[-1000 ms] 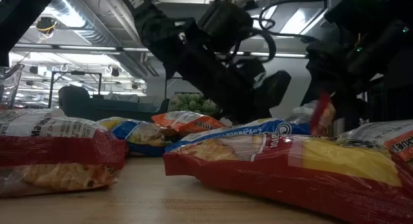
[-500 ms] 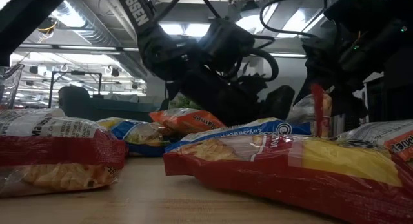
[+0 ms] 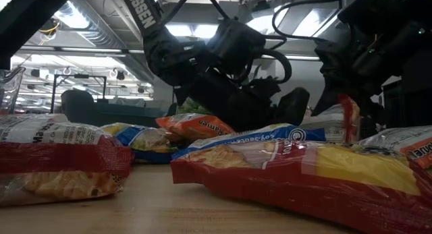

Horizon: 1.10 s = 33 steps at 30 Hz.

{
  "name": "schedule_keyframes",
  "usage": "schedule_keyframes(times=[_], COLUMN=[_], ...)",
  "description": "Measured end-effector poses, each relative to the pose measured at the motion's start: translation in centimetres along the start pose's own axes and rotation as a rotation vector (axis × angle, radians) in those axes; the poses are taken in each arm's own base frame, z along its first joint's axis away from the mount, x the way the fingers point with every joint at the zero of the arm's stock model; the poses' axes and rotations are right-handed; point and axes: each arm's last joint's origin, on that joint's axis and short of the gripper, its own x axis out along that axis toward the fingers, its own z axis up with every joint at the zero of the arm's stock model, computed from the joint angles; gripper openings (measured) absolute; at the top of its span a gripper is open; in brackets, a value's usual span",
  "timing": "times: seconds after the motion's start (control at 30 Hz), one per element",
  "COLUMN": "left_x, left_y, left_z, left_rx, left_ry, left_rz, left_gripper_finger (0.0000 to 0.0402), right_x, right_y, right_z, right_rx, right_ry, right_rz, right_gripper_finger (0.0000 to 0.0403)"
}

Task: Sort Maruchan noodles
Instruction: Put the red noodle pack into the top transparent bin

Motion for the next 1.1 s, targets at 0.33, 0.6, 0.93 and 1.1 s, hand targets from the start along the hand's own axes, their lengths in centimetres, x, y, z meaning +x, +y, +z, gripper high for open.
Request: schedule_keyframes(times=[0.33, 0.6, 0.93, 1.1], left_x=[-2.3, -8.4, -14.3, -16.1], left_y=[-2.5, -6.0, -7.4, -8.3], left_z=[2.0, 7.6, 12.1, 13.1], left_rx=[-0.023, 0.047, 0.127, 0.127], left_ry=[0.048, -0.056, -0.211, -0.26], left_rz=[-0.113, -0.186, -0.099, -0.129], left_gripper_finger=[0.0, 0.0, 0.0, 0.0], right_x=[-0.6, -2.8, -4.8, -5.7], right_y=[0.8, 2.6, 2.9, 2.7], right_z=[0.5, 2.2, 5.2, 7.5], right_rx=[0.007, -0.002, -0.004, -0.025], right_ry=[-0.033, -0.187, -0.467, -0.655], right_rz=[0.065, 0.137, 0.061, -0.063], right_gripper_finger=[0.0073, 0.0052, 0.0052, 0.0052])
